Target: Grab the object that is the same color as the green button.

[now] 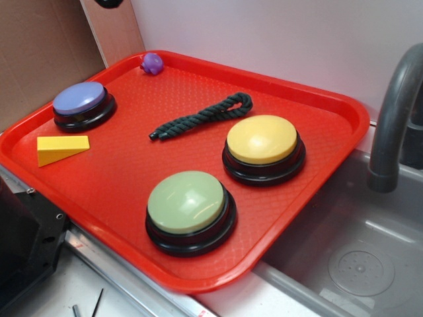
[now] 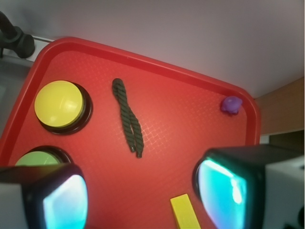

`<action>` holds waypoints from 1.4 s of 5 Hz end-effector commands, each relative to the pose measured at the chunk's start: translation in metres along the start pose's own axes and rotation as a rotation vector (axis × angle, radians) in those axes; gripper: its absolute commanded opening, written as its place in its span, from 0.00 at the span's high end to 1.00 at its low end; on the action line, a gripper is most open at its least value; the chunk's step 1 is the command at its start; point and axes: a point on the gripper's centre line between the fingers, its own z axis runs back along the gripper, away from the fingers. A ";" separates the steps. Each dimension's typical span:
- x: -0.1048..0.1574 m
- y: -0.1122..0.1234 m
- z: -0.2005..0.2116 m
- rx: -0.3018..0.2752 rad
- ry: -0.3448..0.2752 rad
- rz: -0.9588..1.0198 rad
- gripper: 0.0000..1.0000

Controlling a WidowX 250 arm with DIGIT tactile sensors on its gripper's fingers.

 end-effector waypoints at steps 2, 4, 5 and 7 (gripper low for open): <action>0.033 0.015 -0.096 0.090 0.286 0.176 0.00; 0.048 -0.006 -0.139 0.054 0.124 0.250 0.00; 0.051 -0.021 -0.141 0.023 0.136 0.307 0.00; 0.053 -0.012 -0.156 -0.034 0.166 0.355 0.00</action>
